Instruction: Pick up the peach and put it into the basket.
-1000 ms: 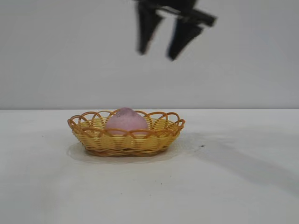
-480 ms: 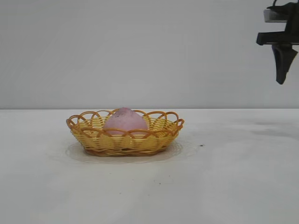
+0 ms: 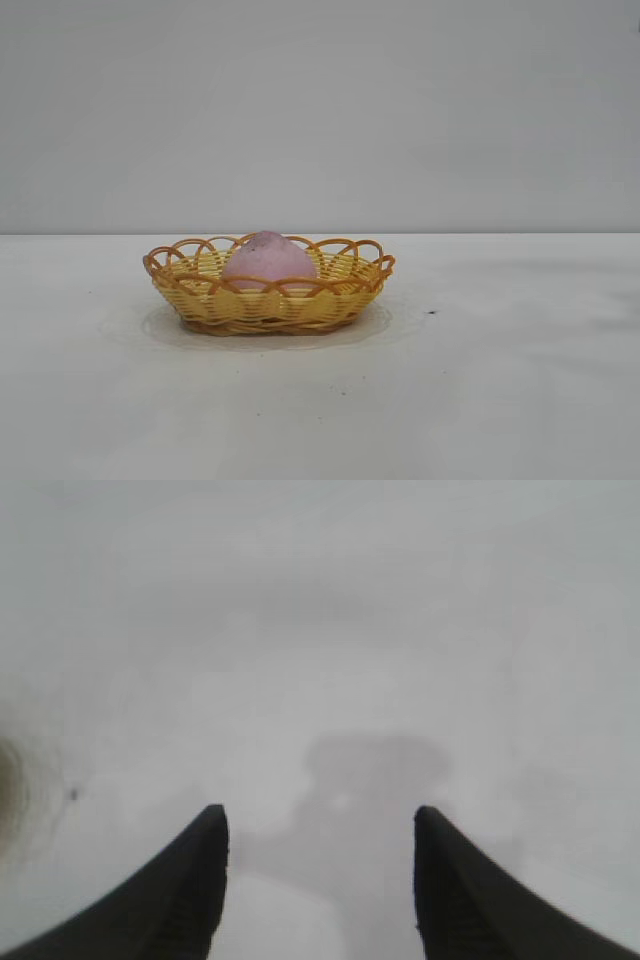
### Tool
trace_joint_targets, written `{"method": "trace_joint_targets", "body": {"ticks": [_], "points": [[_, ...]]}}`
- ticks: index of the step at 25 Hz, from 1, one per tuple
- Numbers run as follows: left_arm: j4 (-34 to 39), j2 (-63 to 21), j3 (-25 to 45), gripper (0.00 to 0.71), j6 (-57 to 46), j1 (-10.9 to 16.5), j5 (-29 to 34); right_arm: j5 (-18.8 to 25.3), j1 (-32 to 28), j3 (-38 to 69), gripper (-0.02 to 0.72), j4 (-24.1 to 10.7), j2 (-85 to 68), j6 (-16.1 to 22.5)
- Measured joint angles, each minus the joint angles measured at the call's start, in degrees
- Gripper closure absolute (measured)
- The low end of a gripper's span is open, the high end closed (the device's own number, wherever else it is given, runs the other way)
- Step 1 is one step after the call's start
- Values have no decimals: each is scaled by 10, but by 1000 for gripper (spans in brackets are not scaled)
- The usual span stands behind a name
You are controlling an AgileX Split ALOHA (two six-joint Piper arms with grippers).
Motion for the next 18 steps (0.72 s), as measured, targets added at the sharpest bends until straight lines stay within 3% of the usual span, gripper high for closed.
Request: {"method": "trace_joint_targets", "body": {"ticks": [5,11,18], "points": [[0,0,0,321,0,0,0,74,0,98,324,0,-154,0],[0,0,0,321,0,0,0,165,0,128,324,-2,-319,1],[0,0,0,321,0,0,0,179,0,226,324,-20,-490,1]]}}
